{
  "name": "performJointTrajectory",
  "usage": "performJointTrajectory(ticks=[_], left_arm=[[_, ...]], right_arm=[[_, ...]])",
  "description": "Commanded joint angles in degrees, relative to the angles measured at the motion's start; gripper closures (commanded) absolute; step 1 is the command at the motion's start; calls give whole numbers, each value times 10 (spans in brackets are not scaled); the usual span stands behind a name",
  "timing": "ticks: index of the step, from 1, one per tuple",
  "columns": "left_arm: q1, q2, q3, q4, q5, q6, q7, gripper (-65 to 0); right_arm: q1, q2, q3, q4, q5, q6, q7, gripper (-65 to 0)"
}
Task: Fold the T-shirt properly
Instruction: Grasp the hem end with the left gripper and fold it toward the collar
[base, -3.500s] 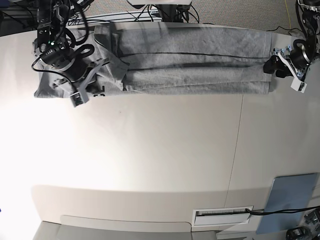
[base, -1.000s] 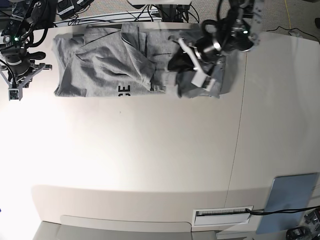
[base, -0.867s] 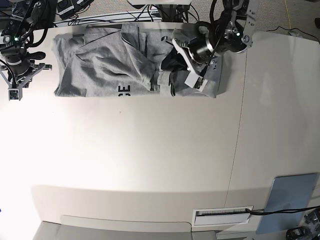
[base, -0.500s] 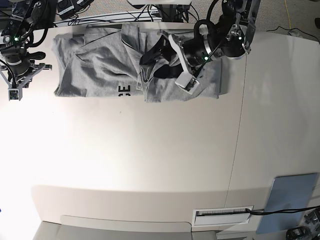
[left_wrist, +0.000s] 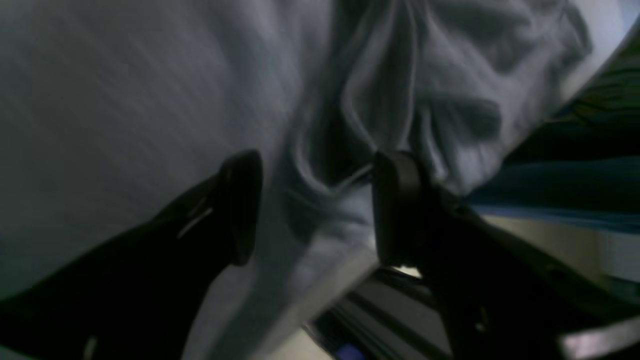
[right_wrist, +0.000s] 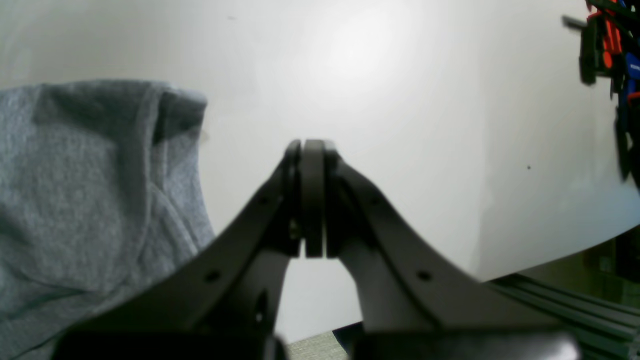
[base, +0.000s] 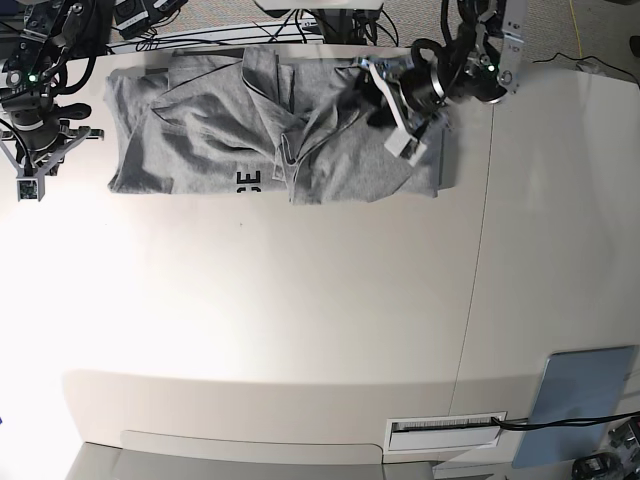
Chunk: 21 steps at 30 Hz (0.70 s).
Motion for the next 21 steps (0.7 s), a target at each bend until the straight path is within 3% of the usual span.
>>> performJointTrajectory(ticks=[1, 6, 12, 15, 19, 21], left_arm=[[-1, 0, 9, 2, -36, -18, 0, -356], [-12, 0, 99, -4, -143, -100, 45, -356], [-80, 0, 157, -4, -233, -100, 84, -356], [-101, 0, 124, -4, -221, -100, 88, -356], [-108, 0, 27, -4, -215, -100, 87, -356], [-111, 0, -26, -3, -216, -100, 87, -356]], right_arm=[[3, 10, 4, 10, 1, -3, 11, 0], [3, 10, 4, 10, 1, -3, 13, 0], [3, 10, 4, 10, -2, -2, 19, 0], [2, 10, 4, 10, -21, -2, 15, 0], [-19, 35, 4, 10, -7, 4, -5, -11], [-39, 55, 4, 10, 8, 19, 0, -104]])
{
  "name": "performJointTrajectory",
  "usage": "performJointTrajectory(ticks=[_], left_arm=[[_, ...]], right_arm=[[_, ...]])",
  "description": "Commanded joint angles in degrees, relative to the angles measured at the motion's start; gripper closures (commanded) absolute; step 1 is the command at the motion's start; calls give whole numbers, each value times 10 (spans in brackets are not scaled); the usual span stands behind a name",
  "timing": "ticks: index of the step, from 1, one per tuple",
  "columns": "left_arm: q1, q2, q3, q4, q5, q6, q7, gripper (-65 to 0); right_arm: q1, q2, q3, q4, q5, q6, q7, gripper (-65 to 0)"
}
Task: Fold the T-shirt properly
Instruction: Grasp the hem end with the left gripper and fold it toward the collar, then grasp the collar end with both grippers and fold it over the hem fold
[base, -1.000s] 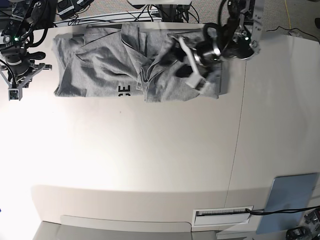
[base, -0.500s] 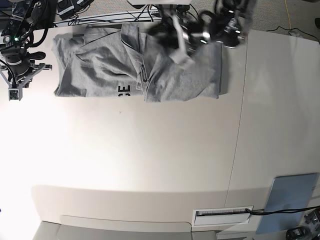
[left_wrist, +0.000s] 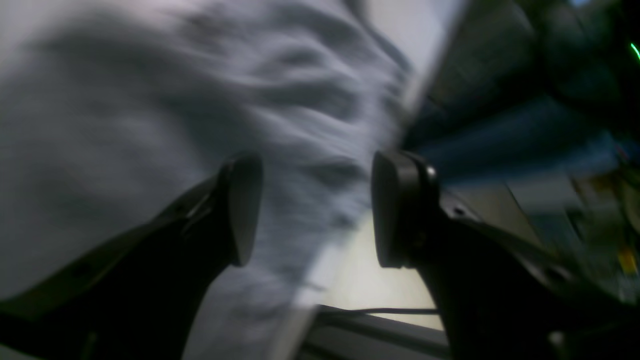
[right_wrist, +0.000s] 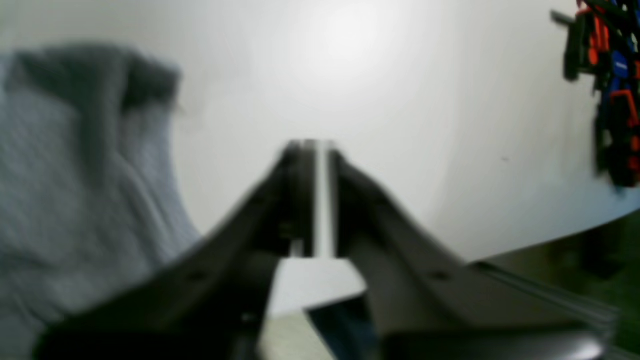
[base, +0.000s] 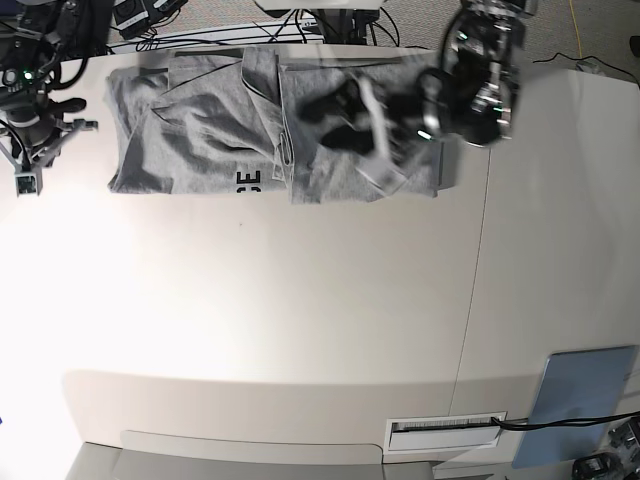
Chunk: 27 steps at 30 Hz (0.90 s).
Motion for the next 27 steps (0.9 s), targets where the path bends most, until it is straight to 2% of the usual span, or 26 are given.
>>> performJointTrajectory(ticks=[1, 3, 5, 8, 11, 15, 18, 21, 27], left_arm=[[-5, 0, -24, 11, -17, -3, -5, -356], [-6, 0, -67, 11, -22, -7, -5, -356], [-5, -2, -99, 11, -38, -21, -3, -356], [-5, -3, -131, 11, -53, -28, 5, -356], [-5, -3, -142, 11, -62, -28, 11, -356], [-4, -2, -141, 11, -62, -28, 16, -356], [-4, -3, -141, 11, -61, -28, 16, -356], [-4, -3, -141, 11, -57, -31, 15, -356], [-4, -3, -141, 11, -53, -33, 14, -356]], right_arm=[[-7, 20, 4, 10, 14, 2, 12, -162], [-24, 38, 4, 10, 55, 2, 14, -277], [-33, 42, 4, 10, 95, 2, 12, -351], [-29, 38, 4, -12, 173, -16, -35, -357], [-3, 39, 4, -71, 250, -14, -86, -357], [37, 39, 4, -169, 342, 9, -103, -357], [62, 39, 2, -230, 410, 48, -135, -357], [80, 39, -10, -268, 428, 67, -155, -357], [90, 39, -62, -299, 463, 77, -153, -357]])
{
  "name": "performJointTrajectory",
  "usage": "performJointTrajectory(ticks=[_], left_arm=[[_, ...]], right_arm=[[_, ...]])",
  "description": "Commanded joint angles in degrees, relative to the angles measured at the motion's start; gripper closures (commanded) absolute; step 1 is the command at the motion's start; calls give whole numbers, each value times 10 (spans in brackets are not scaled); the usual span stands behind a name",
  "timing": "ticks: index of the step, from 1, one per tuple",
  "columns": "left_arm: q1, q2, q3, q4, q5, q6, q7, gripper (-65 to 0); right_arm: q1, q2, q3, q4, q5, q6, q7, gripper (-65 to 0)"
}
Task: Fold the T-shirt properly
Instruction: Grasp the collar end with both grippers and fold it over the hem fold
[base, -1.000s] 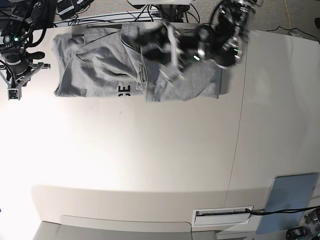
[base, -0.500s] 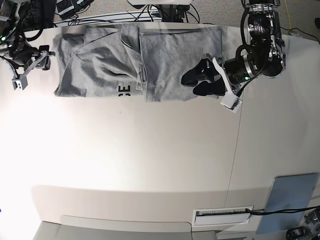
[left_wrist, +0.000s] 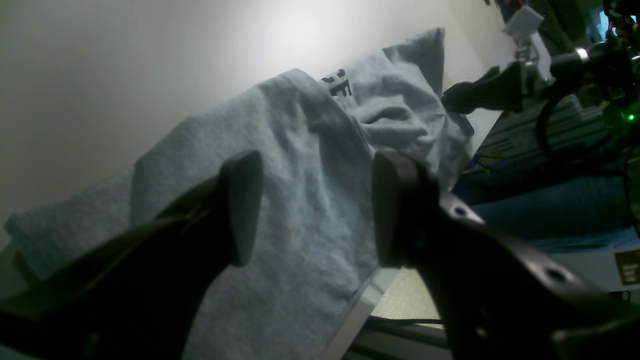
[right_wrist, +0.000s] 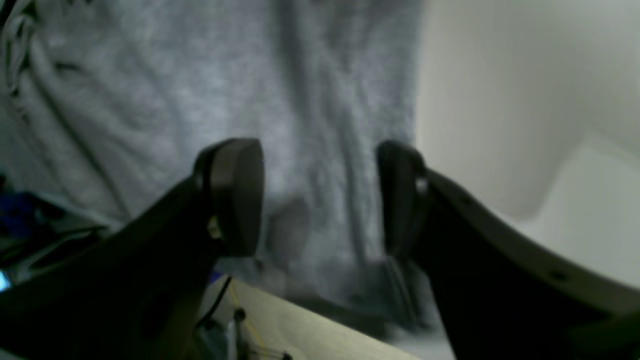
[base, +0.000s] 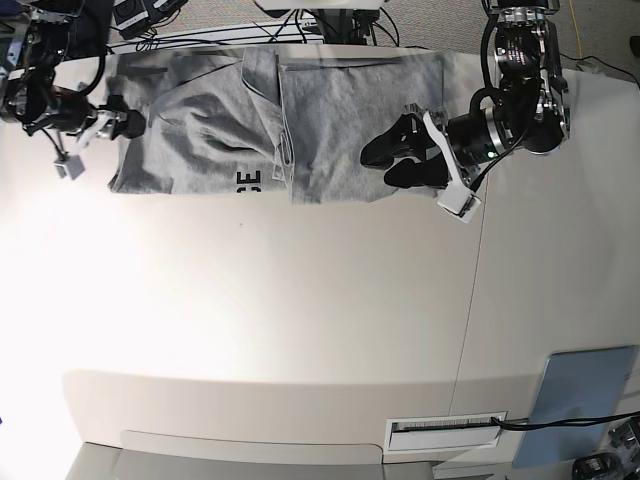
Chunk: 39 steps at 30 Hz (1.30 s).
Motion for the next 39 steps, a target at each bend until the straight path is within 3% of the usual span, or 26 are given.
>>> performJointTrajectory(ticks=[1, 9, 11, 14, 16, 19, 21, 26, 30, 32, 35, 39], left_arm=[[-4, -3, -1, 10, -9, -4, -9, -356], [-3, -3, -1, 10, 11, -4, -8, -356], [-2, -3, -1, 10, 11, -4, -8, -356], [2, -3, -1, 10, 14, -4, -8, -356], [7, -3, -1, 10, 28, -13, -9, -356], [16, -3, -1, 10, 64, -19, -9, -356], [23, -3, -1, 10, 93, -19, -15, -356], [51, -3, -1, -6, 189, 13, -114, -356], [64, 2, 1, -42, 209, 4, -144, -356], [64, 2, 14, -59, 205, -4, -144, -356], [61, 2, 51, -75, 205, -3, -144, -356], [61, 1, 110, -93, 226, 28, -172, -356]], right_arm=[[3, 10, -10, 6, 10, 3, 4, -357], [3, 9, -69, 6, -2, 2, 12, -346], [3, 9, -69, 6, -9, 2, 24, -259], [3, 9, -69, 7, -69, 1, 76, -65], [3, 11, -68, 7, -119, -12, 129, 0], [3, 22, -57, 7, -172, -39, 197, 0], [3, 36, -41, 8, -178, -42, 207, 0], [3, 59, 8, 48, -177, -42, 176, 0], [2, 57, 29, 150, -146, -43, 113, 0], [-1, 39, 27, 212, -143, -53, 97, 0], [-5, -23, 24, 291, -144, -60, 91, 0], [-16, -99, -17, 372, -152, -68, 84, 0]])
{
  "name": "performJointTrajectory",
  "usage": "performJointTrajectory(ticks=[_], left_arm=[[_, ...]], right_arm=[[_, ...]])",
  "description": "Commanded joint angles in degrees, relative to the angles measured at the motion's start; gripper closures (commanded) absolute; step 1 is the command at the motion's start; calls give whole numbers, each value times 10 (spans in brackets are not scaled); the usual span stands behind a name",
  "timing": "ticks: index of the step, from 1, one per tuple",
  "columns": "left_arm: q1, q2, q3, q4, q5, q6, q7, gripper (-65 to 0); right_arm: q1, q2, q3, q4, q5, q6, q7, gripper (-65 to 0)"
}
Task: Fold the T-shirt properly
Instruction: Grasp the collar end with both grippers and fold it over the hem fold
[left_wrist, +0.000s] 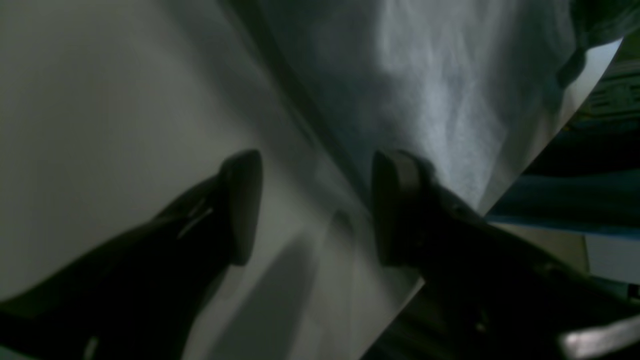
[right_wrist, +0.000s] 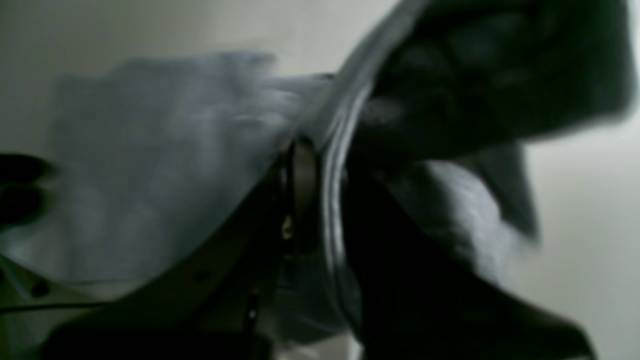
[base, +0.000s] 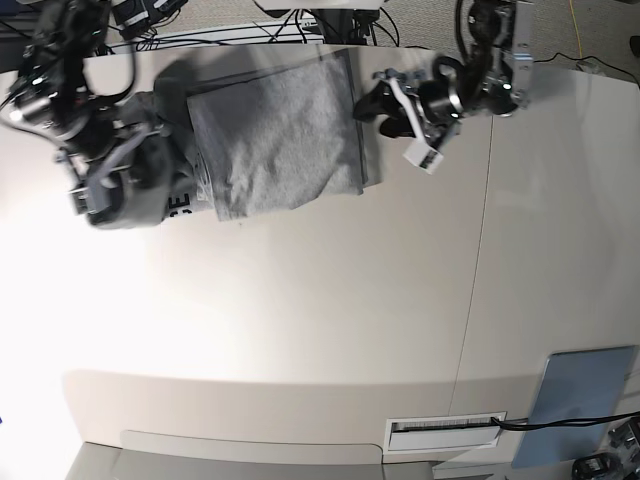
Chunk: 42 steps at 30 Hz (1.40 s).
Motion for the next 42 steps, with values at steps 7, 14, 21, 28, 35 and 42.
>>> performJointTrajectory(ticks=[7, 14, 21, 28, 35, 42], left_arm=[[-3, -2, 54, -9, 75, 34, -63, -356], [-3, -2, 54, -9, 75, 34, -66, -356], [-3, -2, 54, -9, 75, 34, -66, -356], [-3, -3, 52, -9, 74, 31, -66, -356], [-3, -13, 45, -3, 74, 27, -65, -356], [21, -55, -26, 68, 54, 27, -66, -356]], right_arm=[[-41, -65, -150, 91, -31, -22, 37, 0], [-43, -67, -339, 92, -138, -66, 81, 0], [-43, -67, -448, 91, -246, -102, 134, 0], [-43, -67, -459, 91, -249, -97, 153, -213], [-33, -67, -455, 93, -137, -33, 175, -228], [-22, -67, -345, 93, -195, -36, 174, -228]])
